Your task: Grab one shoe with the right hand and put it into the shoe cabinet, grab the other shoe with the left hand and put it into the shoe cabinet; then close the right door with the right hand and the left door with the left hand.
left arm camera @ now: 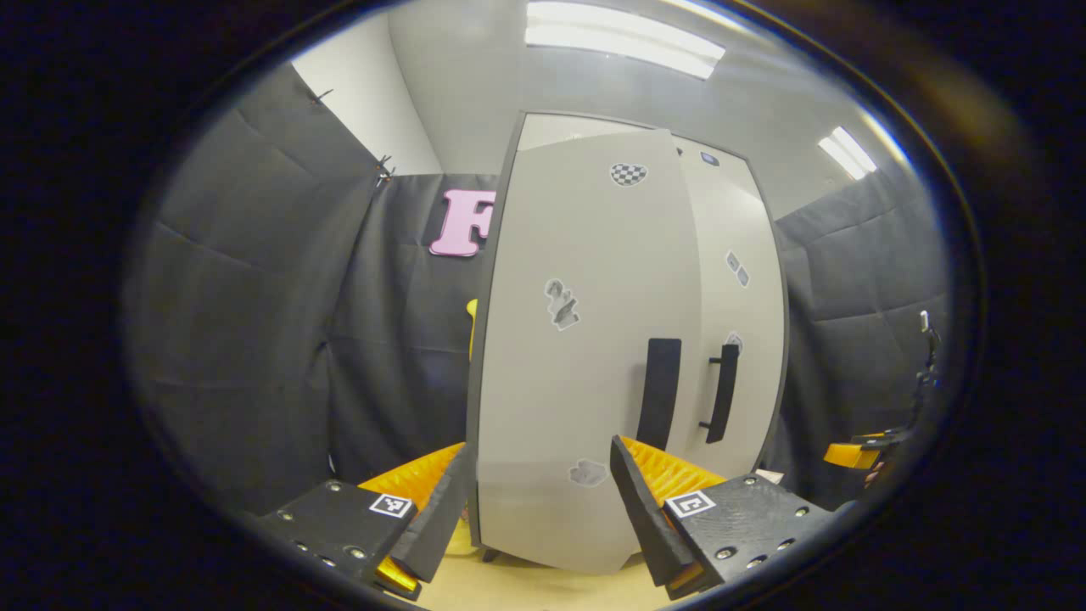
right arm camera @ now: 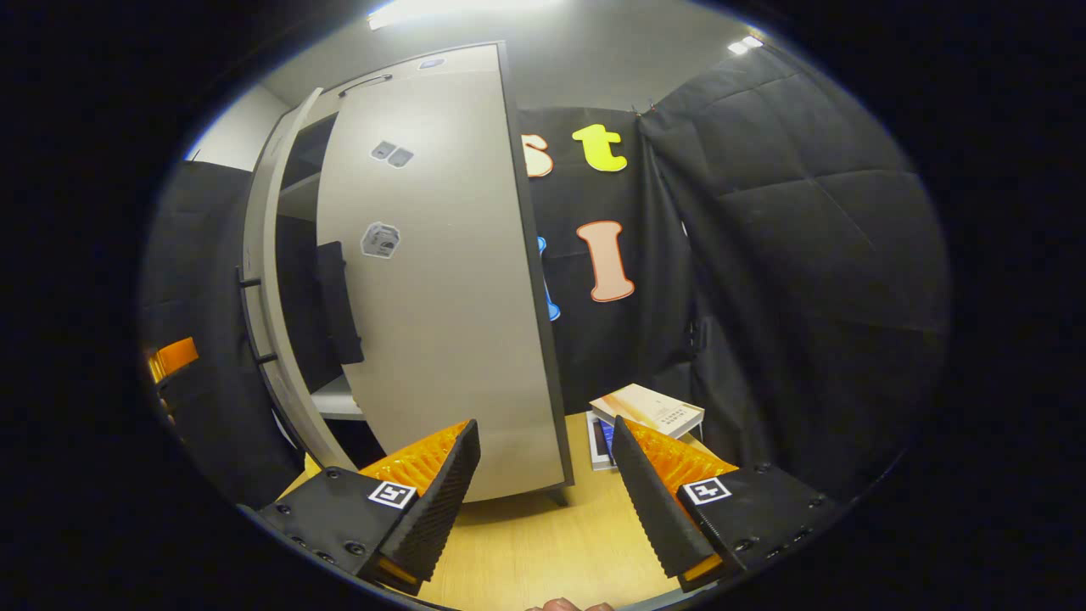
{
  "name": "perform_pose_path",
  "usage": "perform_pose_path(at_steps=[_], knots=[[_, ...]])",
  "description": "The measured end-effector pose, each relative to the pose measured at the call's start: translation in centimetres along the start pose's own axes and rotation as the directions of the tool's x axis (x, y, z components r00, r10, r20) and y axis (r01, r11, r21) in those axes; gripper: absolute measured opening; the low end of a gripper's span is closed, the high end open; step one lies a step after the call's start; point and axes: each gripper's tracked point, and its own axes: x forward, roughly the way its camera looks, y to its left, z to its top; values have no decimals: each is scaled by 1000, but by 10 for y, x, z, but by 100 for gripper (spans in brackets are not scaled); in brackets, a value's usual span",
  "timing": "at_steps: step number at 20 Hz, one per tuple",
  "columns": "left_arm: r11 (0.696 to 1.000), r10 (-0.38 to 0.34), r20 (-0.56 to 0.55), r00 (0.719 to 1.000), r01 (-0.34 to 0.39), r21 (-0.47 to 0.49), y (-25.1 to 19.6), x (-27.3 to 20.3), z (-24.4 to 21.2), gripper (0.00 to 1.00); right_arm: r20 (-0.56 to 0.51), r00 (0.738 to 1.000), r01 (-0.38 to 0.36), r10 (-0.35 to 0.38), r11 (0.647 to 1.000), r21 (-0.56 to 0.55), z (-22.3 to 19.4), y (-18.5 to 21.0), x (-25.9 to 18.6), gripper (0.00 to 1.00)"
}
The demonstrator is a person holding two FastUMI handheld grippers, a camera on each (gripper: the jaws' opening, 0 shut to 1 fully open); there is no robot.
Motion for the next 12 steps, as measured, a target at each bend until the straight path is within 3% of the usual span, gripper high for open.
perform_pose_path(at_steps=[6, 12], knots=[[999, 39, -36, 999, -40, -17, -2, -33, -26, 89, -46, 992, -123, 121, 992, -34, -15, 47, 6, 98], [999, 24, -74, 997, -26, -24, -6, -42, -46, 90, -70, 985, -161, 157, 986, -52, -28, 65, -1, 98]])
